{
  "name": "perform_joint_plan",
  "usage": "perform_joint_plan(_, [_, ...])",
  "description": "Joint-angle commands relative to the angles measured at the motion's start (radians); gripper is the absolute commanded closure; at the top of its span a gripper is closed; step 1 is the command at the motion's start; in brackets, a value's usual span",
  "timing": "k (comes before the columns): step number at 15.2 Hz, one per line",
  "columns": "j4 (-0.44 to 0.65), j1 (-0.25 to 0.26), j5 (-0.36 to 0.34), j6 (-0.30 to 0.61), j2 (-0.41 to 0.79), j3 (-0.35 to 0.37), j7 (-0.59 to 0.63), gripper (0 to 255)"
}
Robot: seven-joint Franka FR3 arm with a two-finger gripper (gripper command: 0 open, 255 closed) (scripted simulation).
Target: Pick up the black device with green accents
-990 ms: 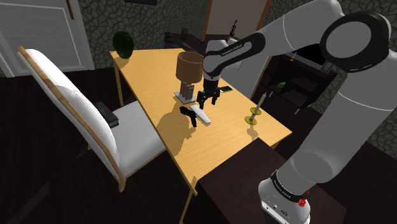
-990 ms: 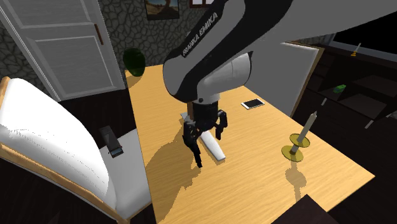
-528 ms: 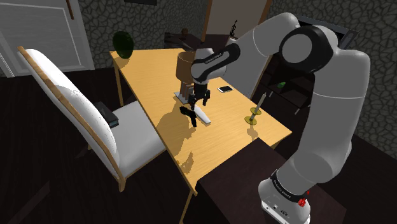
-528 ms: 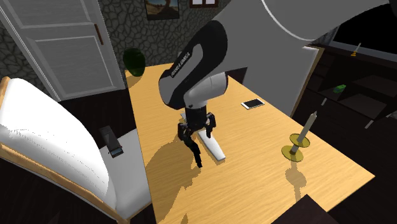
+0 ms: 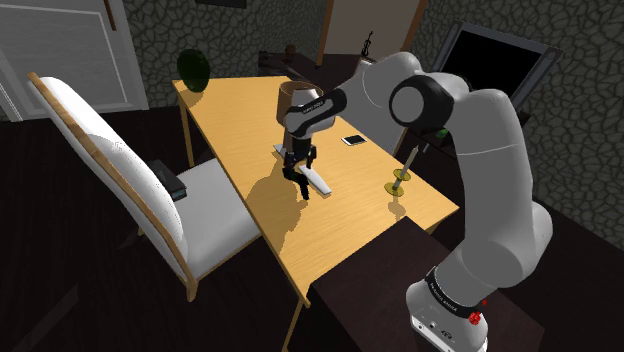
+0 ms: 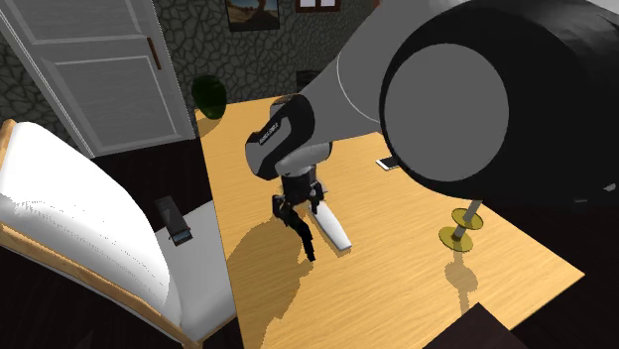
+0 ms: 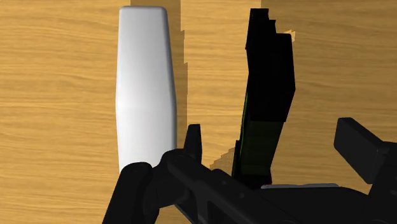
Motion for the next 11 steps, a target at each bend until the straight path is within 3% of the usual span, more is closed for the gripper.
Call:
perform_joint_plan(1, [0.071,0.003,-0.002,-0.011,0.059,-0.001,0.005,0])
perform_joint_plan(10, [0.096,0.003,-0.002,0.041,0.137,-0.002,0.005,0])
perform_joint_plan(11, [0.094,0.004,-0.002,0.043,0.136,-0.002,0.006,255])
